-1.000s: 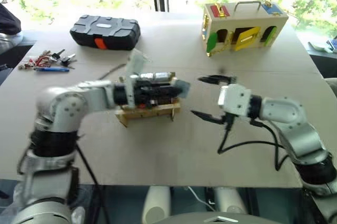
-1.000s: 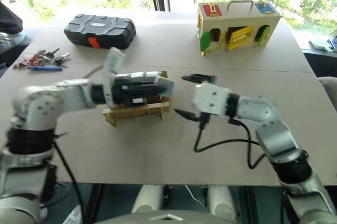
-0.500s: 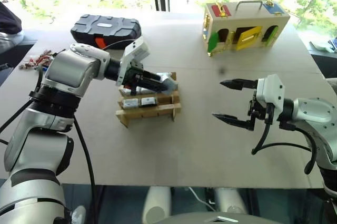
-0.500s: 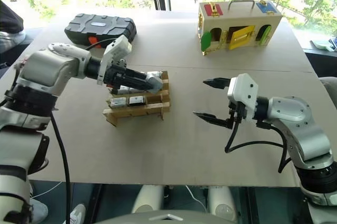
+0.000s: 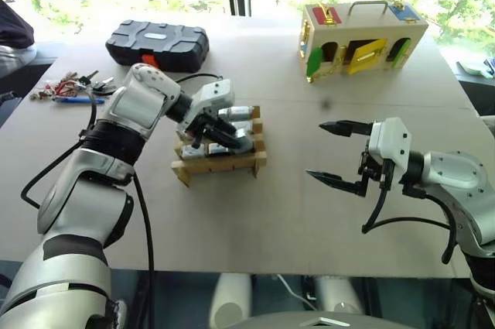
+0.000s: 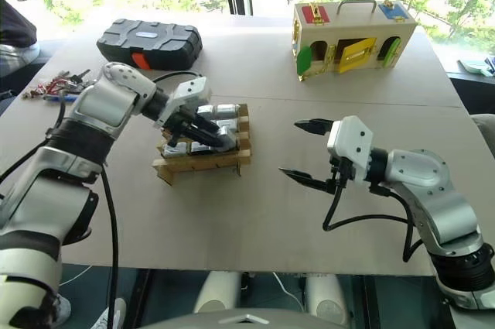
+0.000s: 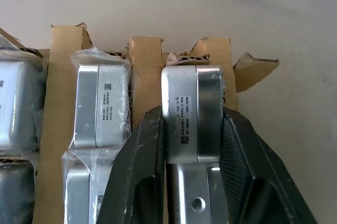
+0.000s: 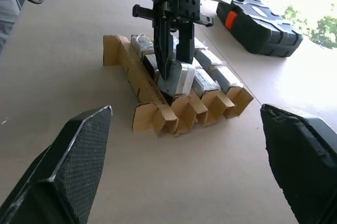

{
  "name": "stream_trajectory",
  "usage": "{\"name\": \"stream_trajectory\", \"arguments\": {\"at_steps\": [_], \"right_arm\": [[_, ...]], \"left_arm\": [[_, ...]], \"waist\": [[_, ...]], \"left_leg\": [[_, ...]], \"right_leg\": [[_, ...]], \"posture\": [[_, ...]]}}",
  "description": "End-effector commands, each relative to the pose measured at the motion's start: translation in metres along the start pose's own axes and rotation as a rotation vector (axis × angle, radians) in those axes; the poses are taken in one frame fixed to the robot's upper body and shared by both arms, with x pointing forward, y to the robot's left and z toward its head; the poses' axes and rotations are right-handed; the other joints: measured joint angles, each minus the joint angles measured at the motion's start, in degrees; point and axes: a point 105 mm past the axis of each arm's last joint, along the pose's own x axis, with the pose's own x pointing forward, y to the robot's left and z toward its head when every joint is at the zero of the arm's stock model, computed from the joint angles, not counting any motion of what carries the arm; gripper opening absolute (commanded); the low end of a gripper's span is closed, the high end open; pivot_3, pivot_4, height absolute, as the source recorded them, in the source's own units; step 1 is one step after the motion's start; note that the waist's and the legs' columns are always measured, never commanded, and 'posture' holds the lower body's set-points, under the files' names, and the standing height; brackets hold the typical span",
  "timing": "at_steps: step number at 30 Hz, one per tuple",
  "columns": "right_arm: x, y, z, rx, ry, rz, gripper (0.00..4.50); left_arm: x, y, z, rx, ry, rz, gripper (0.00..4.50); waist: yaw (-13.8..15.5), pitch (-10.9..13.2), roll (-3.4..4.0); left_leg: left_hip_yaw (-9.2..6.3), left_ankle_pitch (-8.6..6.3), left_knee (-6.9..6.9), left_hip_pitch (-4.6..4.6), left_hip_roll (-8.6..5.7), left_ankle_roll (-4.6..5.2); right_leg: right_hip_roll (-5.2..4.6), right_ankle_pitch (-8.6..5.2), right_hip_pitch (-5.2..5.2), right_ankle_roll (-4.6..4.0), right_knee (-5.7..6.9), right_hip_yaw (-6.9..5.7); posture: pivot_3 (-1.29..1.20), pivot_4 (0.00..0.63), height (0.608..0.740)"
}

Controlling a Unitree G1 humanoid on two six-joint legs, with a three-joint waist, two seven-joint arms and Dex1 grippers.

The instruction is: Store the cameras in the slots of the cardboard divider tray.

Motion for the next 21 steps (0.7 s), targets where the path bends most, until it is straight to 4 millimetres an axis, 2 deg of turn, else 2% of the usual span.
{"name": "stream_trajectory", "arguments": {"at_steps": [1,5,7,8,10,11,13,15,18,20,21], "right_arm": [[-0.001,0.001,0.011,-0.045,-0.015,-0.013,4.50],[-0.001,-0.001,0.012,-0.053,-0.007,-0.031,4.50],[0.000,-0.002,0.012,-0.066,0.001,-0.046,4.50],[0.000,-0.002,0.012,-0.069,0.002,-0.051,4.50],[-0.001,-0.002,0.011,-0.070,0.004,-0.059,4.50],[-0.002,-0.002,0.011,-0.069,0.005,-0.068,4.50],[-0.005,-0.002,0.011,-0.070,0.010,-0.089,4.50],[-0.007,-0.002,0.011,-0.068,0.011,-0.109,4.50],[-0.010,-0.006,0.010,-0.067,0.022,-0.187,4.50],[-0.013,-0.014,0.008,-0.085,0.045,-0.269,4.50],[-0.014,-0.019,0.008,-0.061,0.042,-0.307,4.50]], "left_arm": [[-0.009,0.004,0.007,0.116,0.060,0.033,0.84],[-0.005,0.000,0.018,0.155,0.051,0.025,0.84],[-0.005,-0.009,0.025,0.162,0.033,0.008,1.88],[-0.007,-0.012,0.031,0.154,0.012,0.016,2.19],[-0.013,-0.021,0.044,0.109,-0.051,0.017,3.14],[-0.021,-0.029,0.050,0.072,-0.086,0.002,3.75],[-0.043,-0.035,0.058,-0.006,-0.180,0.025,4.45],[-0.059,-0.033,0.062,-0.078,-0.278,0.079,4.45],[-0.088,-0.011,0.054,-0.189,-0.515,0.340,4.45],[-0.107,-0.006,0.046,-0.230,-0.728,0.475,4.45],[-0.110,-0.006,0.030,-0.277,-0.773,0.562,4.45]], "waist": [[0.0,0.0,0.00],[0.0,0.0,0.00],[0.0,0.0,0.00],[0.0,0.0,0.00],[0.0,0.0,0.00],[0.0,0.0,0.00],[-0.3,0.0,0.00],[-0.8,0.0,0.00],[-1.2,0.0,0.02],[-1.3,-0.1,0.09],[-1.4,-0.1,0.09]], "left_leg": [[0.00,0.00,0.00,0.00,0.00,0.00],[0.00,0.00,0.03,0.03,0.01,0.01],[-0.01,0.00,0.06,0.01,0.01,0.01],[-0.01,0.00,0.06,0.00,0.01,0.00],[0.00,0.00,0.05,0.00,0.01,0.00],[-0.01,0.00,0.06,-0.01,0.01,0.00],[-0.02,0.00,0.05,-0.01,0.02,0.00],[-0.04,0.00,0.05,0.01,0.03,0.01],[-0.05,0.00,0.05,0.12,0.03,0.01],[-0.04,0.00,0.06,0.22,0.04,0.01],[-0.03,0.00,0.07,0.28,0.05,0.01]], "right_leg": [[0.00,0.00,0.00,0.00,0.01,0.00],[0.00,0.00,0.00,0.00,0.07,0.00],[0.00,0.00,0.00,0.00,0.08,0.00],[0.00,0.00,0.00,0.00,0.08,0.00],[0.00,0.00,0.01,0.00,0.06,0.02],[0.00,0.11,0.00,0.19,0.06,0.01],[0.01,0.11,0.00,0.22,0.07,0.01],[0.02,0.00,0.00,0.40,0.09,0.00],[0.03,-0.02,0.05,0.44,0.13,0.01],[0.02,-0.02,0.14,0.44,0.14,0.01],[0.02,-0.02,0.21,0.45,0.13,0.02]], "posture": [[0.00,0.150,0.740],[0.00,0.150,0.740],[0.00,0.150,0.740],[0.00,0.150,0.740],[0.00,0.150,0.740],[0.00,0.150,0.740],[0.00,0.150,0.740],[0.00,0.150,0.740],[0.00,0.150,0.740],[0.00,0.150,0.740],[0.00,0.150,0.740]]}}
